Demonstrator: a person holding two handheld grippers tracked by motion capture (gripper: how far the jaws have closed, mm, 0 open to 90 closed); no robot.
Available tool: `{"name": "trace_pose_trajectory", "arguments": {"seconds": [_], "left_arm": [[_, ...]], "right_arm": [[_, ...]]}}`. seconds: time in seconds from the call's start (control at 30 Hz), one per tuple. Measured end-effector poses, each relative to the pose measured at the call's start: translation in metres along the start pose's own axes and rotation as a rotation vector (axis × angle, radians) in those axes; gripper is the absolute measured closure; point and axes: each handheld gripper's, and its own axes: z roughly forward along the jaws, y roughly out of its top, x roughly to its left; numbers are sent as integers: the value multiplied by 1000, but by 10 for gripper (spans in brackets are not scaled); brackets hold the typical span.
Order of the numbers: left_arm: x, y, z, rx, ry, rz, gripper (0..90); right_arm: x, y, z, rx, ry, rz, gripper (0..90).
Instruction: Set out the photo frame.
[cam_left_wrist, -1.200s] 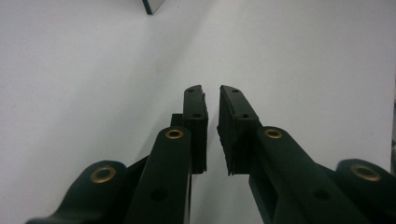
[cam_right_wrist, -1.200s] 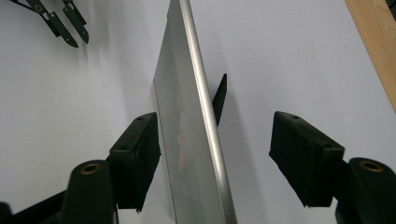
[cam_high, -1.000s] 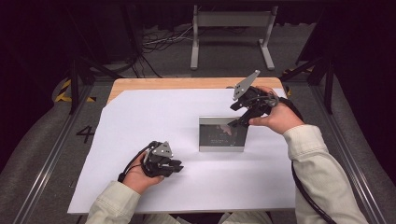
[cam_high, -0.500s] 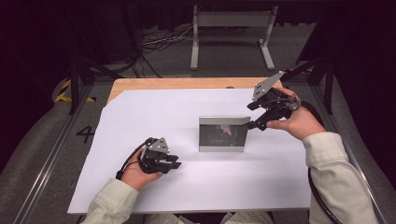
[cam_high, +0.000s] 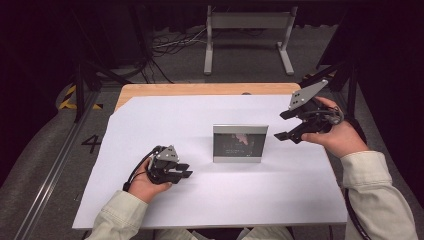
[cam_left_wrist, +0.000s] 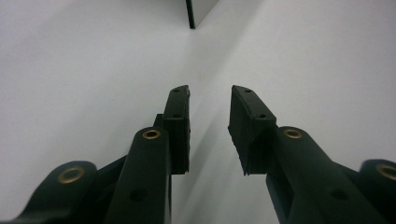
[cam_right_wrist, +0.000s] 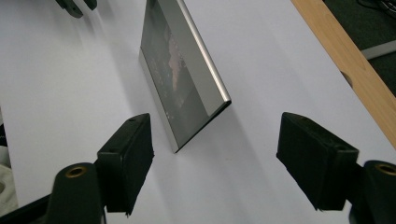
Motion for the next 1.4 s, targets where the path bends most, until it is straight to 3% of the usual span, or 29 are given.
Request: {"name": "trace_pose_trajectory", "arguments": {"seconds": [0.57,1.13,1.4], "left_arm": [[4,-4,-4,-16,24,-21,691],[9,-5,-3,-24,34,-38,683],[12,-7,-4,-32,51,-55,684]], "right_arm": [[1,-42,-7,-65,-72,105,276],[14,-78,20,-146,-105,176,265],[20,-97,34,-214,-119,236,251]]}}
